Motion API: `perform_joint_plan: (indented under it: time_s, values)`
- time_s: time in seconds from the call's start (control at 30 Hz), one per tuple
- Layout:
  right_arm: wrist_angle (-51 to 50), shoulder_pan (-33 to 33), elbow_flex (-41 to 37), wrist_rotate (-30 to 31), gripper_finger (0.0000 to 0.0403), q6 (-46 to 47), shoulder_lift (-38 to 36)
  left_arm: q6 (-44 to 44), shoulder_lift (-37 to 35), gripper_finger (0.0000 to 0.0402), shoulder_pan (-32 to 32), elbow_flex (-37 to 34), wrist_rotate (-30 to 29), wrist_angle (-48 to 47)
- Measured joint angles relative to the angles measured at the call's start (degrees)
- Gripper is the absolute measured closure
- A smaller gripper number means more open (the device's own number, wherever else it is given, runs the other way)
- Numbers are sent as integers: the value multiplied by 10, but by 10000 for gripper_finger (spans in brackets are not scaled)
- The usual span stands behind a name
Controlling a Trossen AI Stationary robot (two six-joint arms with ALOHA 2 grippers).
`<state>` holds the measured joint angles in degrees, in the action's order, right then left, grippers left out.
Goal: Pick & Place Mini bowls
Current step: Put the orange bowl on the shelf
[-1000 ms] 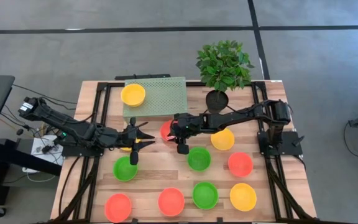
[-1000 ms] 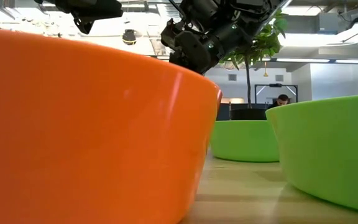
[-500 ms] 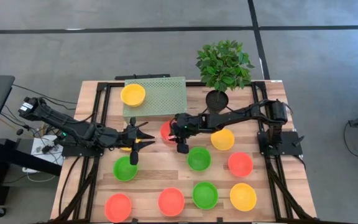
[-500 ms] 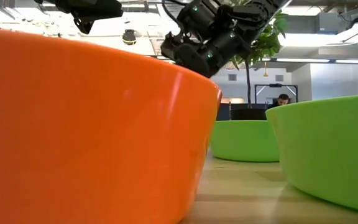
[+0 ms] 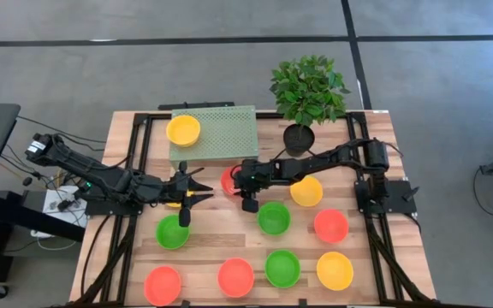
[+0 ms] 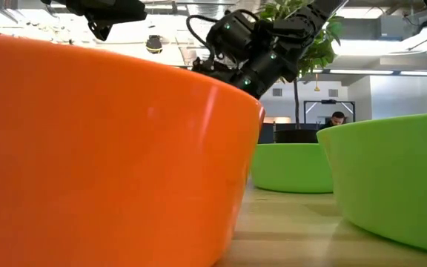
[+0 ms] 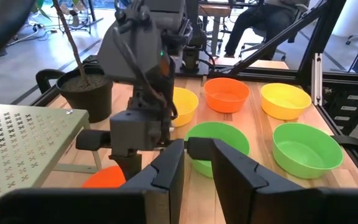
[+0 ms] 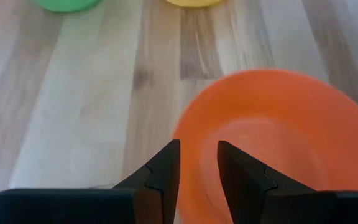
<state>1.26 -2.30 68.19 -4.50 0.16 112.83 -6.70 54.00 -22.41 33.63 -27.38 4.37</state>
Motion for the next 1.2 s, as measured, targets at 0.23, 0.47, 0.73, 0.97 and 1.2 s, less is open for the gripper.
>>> perform_joint_plan:
  time_s: [0.23,0.47,0.73,0.97,1.2]
  values:
    - [-8,1,1,0,300,19,-1,0,0,321,0,0,0,0]
    - [21,2,2,0,300,49,-9,0,0,321,0,0,0,0]
    - [-24,10,1,18,300,49,0,0,0,321,0,0,0,0]
    - [-50,9,1,41,334,39,0,0,0,321,0,0,0,0]
    - [-70,12,2,46,394,38,-5,0,0,321,0,0,0,0]
